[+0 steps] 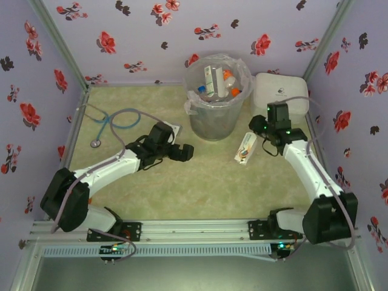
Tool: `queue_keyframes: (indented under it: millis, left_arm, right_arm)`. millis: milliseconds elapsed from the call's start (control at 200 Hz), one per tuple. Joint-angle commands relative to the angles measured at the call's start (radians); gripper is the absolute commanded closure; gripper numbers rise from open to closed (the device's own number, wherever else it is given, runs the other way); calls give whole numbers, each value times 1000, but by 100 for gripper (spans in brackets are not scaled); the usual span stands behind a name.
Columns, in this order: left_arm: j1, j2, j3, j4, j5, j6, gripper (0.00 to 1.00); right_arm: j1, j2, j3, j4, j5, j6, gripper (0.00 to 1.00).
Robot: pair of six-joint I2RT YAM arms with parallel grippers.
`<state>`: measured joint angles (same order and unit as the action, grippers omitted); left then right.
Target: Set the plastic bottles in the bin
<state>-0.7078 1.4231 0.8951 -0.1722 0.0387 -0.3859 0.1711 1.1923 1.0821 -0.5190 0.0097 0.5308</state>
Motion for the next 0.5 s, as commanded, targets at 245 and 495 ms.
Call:
queue_keyframes:
  millis: [245, 495]
  left_arm:
    - [31, 15, 38, 19, 20, 12, 0]
    - [32, -56, -13, 26, 14, -21, 0]
  right_arm:
    - [22, -58, 437, -122, -59, -173, 85]
    - [152, 196, 757, 51, -136, -262, 86]
